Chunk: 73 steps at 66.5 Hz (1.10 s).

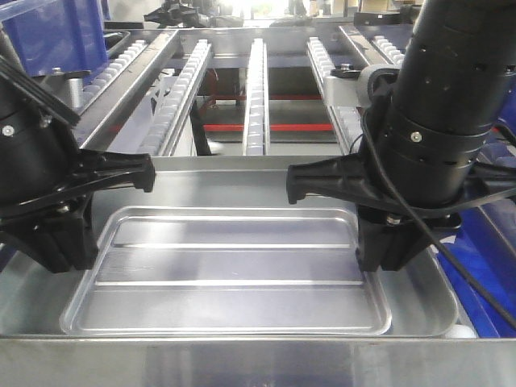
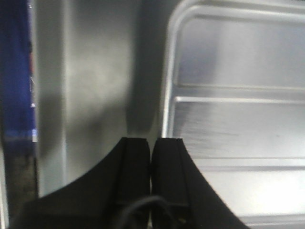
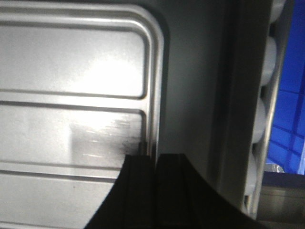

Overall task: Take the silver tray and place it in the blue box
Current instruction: 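Close both grippers on the tray rims, one on each side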

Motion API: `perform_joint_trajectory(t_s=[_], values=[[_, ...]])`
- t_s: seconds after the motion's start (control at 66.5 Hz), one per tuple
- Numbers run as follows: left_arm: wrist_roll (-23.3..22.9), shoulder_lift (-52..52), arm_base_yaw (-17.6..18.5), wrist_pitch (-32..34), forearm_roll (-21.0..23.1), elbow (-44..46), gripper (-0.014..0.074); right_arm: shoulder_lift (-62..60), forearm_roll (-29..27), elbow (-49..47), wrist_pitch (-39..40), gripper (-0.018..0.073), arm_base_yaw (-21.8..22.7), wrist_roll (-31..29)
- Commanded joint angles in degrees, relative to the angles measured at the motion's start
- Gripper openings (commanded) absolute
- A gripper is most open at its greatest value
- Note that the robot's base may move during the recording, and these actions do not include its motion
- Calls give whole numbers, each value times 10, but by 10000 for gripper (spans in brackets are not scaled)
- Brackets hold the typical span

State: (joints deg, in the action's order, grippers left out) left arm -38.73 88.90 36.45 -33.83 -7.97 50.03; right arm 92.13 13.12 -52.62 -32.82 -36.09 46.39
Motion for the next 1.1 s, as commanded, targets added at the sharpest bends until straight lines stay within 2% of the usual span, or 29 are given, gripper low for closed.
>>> perform_joint_trajectory(t_s=[0.0,0.827,0.917,0.962,0.992,1.037,1.082], values=[[-7,-18,12,17,-4,16,-6,-19,6,-12,22,59,2,1],[-7,-15,15,27,-8,16,6,-13,11,-12,16,59,2,1],[-7,-15,15,26,-24,16,135,-13,11,-12,12,64,2,1],[-7,-15,15,26,-27,16,252,-13,11,-12,12,88,2,1],[-7,-15,15,26,-27,16,300,-13,11,-12,12,109,2,1],[-7,-15,15,26,-19,16,398,-13,11,-12,12,174,2,1],[-7,-15,14,26,-11,16,428,-13,11,-12,12,246,2,1]])
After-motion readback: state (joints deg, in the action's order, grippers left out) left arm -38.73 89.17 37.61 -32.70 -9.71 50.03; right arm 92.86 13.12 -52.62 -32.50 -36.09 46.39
